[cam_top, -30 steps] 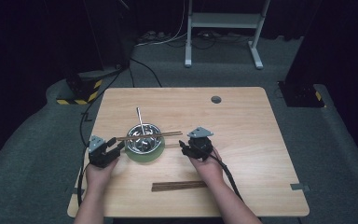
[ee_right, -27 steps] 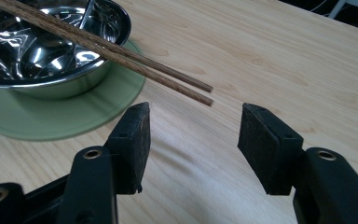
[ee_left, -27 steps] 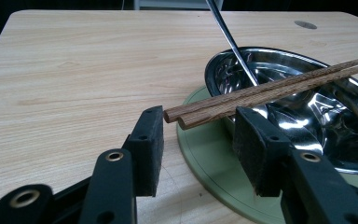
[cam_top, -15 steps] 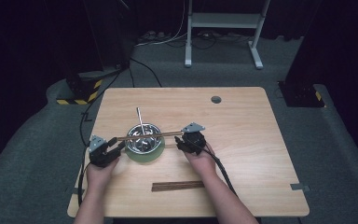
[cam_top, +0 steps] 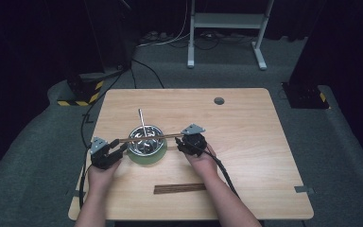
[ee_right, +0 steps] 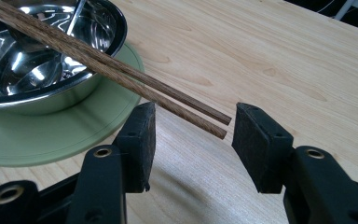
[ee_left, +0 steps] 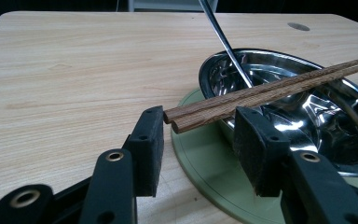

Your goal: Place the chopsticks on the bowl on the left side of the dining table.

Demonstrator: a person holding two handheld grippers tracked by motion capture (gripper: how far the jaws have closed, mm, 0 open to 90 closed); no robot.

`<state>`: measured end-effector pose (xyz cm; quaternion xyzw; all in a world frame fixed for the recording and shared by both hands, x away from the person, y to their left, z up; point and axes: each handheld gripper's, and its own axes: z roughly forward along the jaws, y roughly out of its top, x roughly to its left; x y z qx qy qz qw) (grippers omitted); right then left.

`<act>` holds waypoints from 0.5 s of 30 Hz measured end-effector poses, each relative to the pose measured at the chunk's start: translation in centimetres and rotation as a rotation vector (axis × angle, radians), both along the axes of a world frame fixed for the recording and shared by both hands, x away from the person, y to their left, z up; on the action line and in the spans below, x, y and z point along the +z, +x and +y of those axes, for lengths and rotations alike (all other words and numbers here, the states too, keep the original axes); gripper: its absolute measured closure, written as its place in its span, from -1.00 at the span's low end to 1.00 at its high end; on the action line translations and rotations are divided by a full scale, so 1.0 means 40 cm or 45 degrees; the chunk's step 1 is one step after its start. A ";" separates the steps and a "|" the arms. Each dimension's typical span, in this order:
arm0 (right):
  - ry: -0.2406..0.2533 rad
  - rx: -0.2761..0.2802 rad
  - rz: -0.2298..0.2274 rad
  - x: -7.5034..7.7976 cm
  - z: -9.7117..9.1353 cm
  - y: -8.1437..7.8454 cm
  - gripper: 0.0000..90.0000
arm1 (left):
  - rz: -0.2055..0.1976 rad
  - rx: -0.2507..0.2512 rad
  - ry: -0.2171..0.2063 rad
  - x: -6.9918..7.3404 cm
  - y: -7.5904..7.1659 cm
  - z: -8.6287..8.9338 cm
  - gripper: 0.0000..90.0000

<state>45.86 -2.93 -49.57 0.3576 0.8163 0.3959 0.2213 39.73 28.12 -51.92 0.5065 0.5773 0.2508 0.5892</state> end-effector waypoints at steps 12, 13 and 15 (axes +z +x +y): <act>-0.002 0.004 -0.003 -0.004 -0.004 -0.012 0.11 | -0.007 -0.004 -0.006 -0.001 0.002 -0.003 0.19; -0.002 0.002 -0.010 -0.005 -0.003 -0.013 0.11 | -0.006 -0.004 -0.006 -0.001 0.002 -0.003 0.19; -0.007 0.002 -0.008 -0.005 -0.004 -0.015 0.11 | -0.005 -0.005 -0.006 -0.001 0.002 -0.003 0.19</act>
